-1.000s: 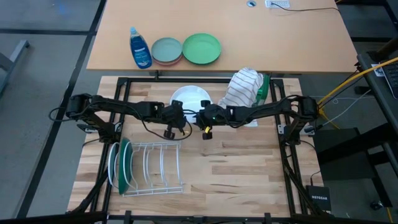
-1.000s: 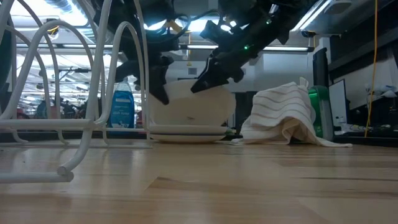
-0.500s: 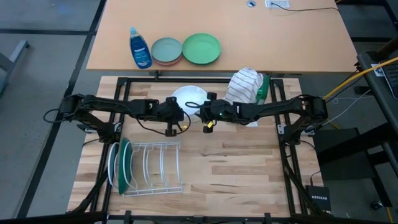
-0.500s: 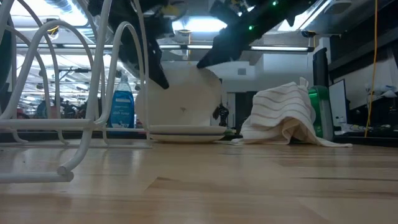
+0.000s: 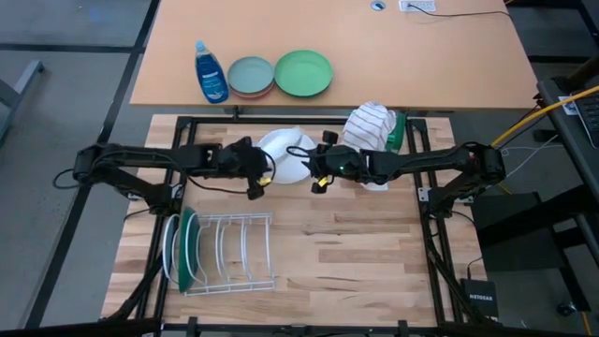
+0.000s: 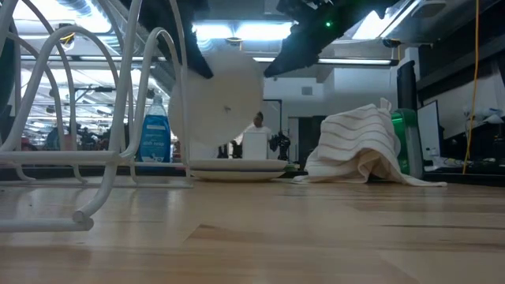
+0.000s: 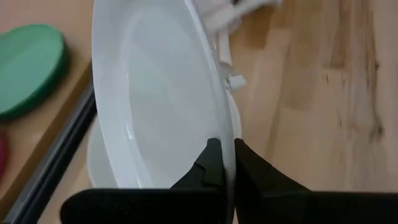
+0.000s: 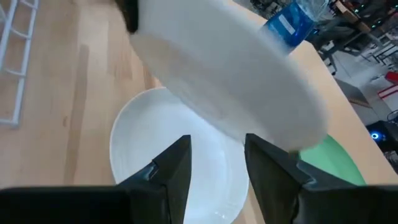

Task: Sort dishes
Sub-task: Put the white plate in the white dish rack

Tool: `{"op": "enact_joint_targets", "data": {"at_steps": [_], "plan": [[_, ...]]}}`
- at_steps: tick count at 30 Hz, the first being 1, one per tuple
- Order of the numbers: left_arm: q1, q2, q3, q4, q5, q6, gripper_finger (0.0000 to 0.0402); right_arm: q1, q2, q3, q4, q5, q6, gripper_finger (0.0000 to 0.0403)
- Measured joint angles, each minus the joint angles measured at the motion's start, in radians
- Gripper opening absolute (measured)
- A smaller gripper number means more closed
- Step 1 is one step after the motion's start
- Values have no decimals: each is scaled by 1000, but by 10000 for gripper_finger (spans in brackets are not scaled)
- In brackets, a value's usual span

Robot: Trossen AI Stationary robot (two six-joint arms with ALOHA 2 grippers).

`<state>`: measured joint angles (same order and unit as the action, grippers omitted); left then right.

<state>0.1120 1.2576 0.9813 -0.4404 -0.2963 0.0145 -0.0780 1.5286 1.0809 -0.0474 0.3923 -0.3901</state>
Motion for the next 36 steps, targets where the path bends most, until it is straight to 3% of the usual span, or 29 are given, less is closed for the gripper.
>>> {"op": "enact_joint_targets", "data": {"at_steps": [6, 18, 27, 36], "plan": [[0, -112, 0, 0, -51, -105, 0, 0, -6, 1, -40, 0, 23, 154], [-18, -381, 3, -29, -99, -471, 0, 0, -6, 1, -74, 0, 27, 154], [-112, -523, 3, -176, -172, -717, 0, 0, -6, 1, -89, -18, 27, 154], [-238, -587, 3, -241, -237, -903, 0, 0, -6, 1, -90, -19, 74, 154]]}}
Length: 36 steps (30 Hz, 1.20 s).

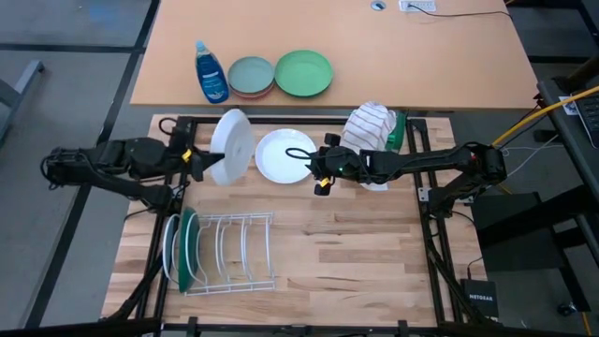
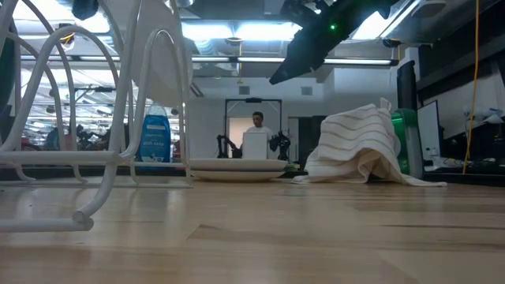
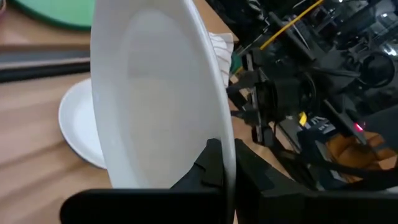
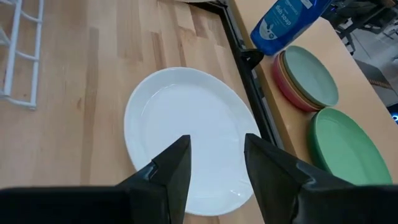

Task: Sort dishes
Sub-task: Put the white plate in the white dish rack

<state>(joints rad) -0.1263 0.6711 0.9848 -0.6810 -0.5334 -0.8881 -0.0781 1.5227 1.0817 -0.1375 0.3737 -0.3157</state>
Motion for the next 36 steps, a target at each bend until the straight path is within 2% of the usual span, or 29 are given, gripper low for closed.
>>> {"op": "enact_joint_targets", "data": {"at_steps": [8, 16, 26, 32, 36], "plan": [[-128, -2, 0, -43, -79, -106, 0, 0, 0, 0, 0, 0, 1, 154], [-252, -4, 41, -116, -214, -214, 0, 0, 0, 0, 0, -13, 15, 154], [-378, 23, 59, -150, -253, -362, 0, -1, 0, 0, 8, -184, 77, 154], [-415, 25, 59, -150, -299, -369, 0, 0, 7, 0, 59, -402, 62, 154], [-417, 24, 59, -150, -311, -368, 0, 0, 53, 0, 171, -544, 57, 154]]}}
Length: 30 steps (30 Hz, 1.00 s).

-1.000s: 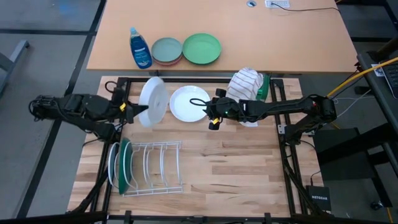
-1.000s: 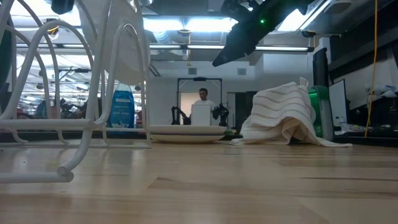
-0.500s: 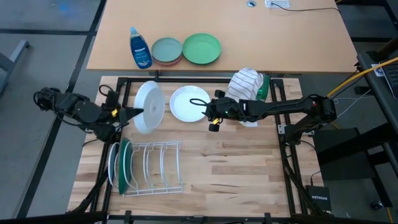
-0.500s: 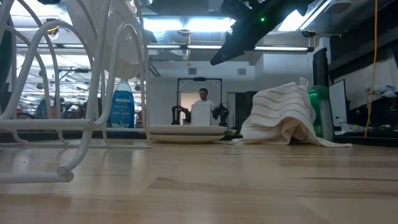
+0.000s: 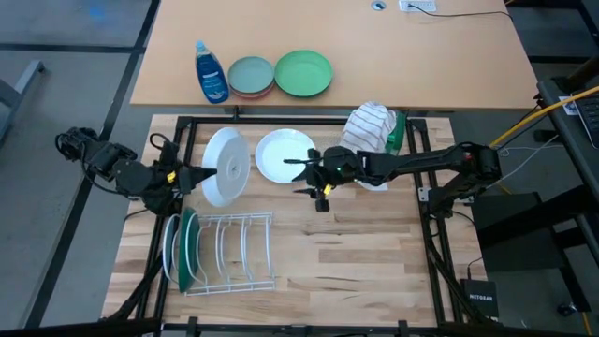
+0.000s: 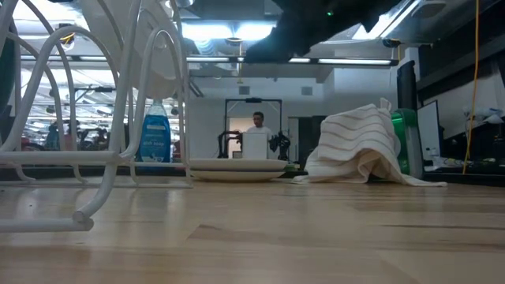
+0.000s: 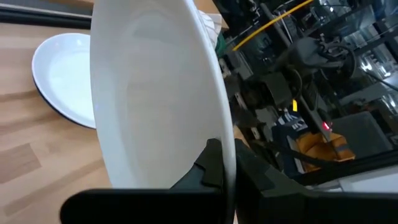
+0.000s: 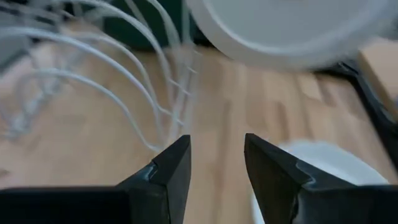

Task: Sort dishes
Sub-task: Put the white plate in the white dish rack

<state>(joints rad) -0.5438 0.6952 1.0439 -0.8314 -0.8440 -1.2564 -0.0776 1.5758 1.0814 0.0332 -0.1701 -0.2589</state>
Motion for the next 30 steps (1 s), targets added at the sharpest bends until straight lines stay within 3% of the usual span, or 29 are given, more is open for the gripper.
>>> {"op": "enact_joint_targets", "data": {"at_steps": [5, 17, 30], "plan": [[0, 4, 0, 3, 1, 5, 0, 0, 60, 0, 108, -85, 0, 154], [0, 23, 0, 11, 110, -110, 0, 0, 84, -1, 98, -85, 0, 154], [0, 48, 0, -12, 220, -353, 0, 0, 85, -1, 99, -85, 0, 154]]}}
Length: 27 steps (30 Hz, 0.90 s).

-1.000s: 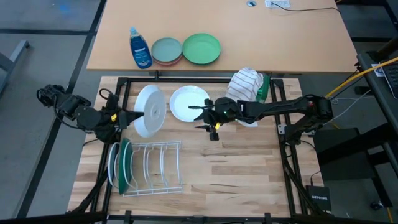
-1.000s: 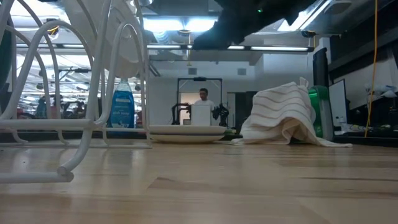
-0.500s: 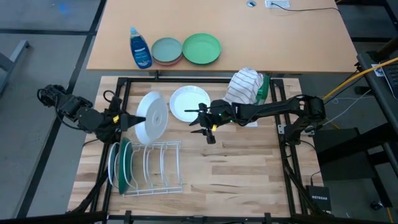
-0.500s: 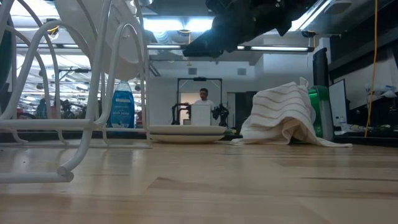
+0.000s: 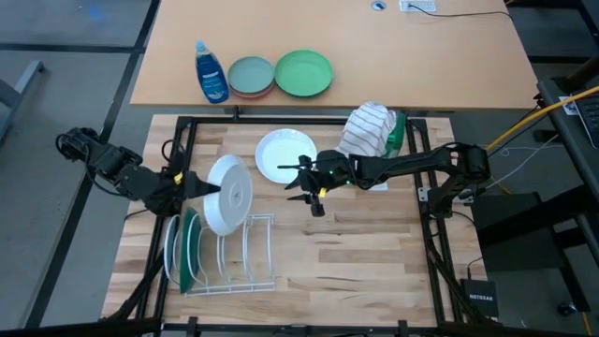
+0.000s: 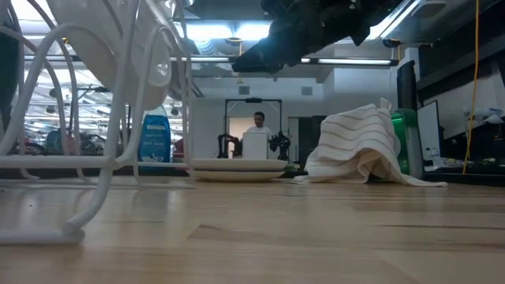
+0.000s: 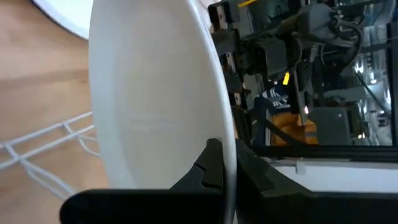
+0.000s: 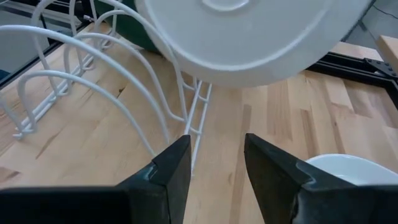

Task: Sort dishes
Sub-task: Put the white plate in the white dish rack

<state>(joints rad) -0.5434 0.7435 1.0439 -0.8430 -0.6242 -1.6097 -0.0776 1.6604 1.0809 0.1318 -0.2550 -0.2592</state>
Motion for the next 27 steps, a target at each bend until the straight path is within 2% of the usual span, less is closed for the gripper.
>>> {"op": "enact_joint_targets", "data": {"at_steps": [10, 20, 27], "plan": [[0, 48, 0, -99, 144, -164, 0, 0, 0, 0, 0, 0, 0, 154], [0, 99, -1, -120, 184, -195, 0, 43, 0, 0, 0, 0, 0, 154], [0, 169, -1, -117, 265, -201, 0, 95, 0, 0, 1, 20, -8, 154]]}}
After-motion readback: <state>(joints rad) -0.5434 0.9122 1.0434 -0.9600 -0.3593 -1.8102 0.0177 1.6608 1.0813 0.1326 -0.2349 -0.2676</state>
